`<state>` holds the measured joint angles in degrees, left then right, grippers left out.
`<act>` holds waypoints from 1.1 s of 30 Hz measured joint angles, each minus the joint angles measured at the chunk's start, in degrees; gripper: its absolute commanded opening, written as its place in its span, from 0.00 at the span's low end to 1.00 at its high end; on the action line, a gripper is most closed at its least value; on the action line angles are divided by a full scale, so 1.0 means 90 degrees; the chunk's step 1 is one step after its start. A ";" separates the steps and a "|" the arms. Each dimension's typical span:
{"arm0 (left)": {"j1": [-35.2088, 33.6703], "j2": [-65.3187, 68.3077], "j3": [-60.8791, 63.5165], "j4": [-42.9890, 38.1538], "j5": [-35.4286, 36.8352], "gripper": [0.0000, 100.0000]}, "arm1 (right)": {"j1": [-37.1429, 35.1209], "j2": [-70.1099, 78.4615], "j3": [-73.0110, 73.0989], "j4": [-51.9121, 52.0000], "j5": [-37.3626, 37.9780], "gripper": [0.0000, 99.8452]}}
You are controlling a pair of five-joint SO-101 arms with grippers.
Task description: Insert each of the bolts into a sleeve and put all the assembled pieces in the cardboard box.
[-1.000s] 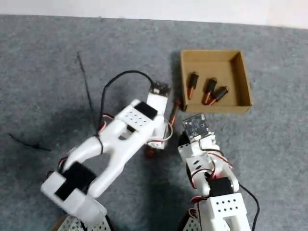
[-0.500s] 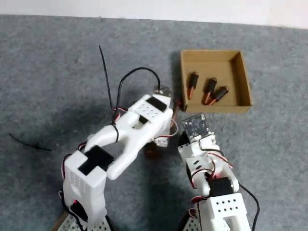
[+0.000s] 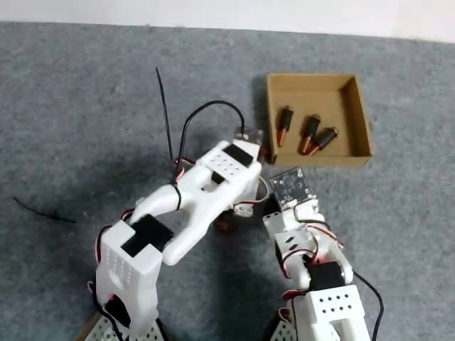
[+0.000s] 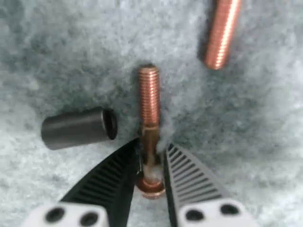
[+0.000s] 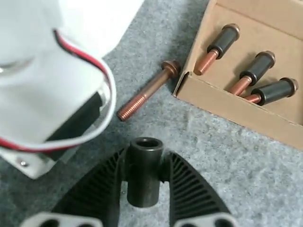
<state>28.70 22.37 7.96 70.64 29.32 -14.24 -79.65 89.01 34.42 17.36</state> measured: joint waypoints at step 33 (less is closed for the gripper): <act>-0.1524 0.0107 -0.1954 0.3087 -0.8059 0.00 | 0.0000 0.0000 0.0000 0.0000 0.0000 0.00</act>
<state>14.99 23.34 -9.63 98.42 -43.21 -14.24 -79.65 89.01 34.42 17.36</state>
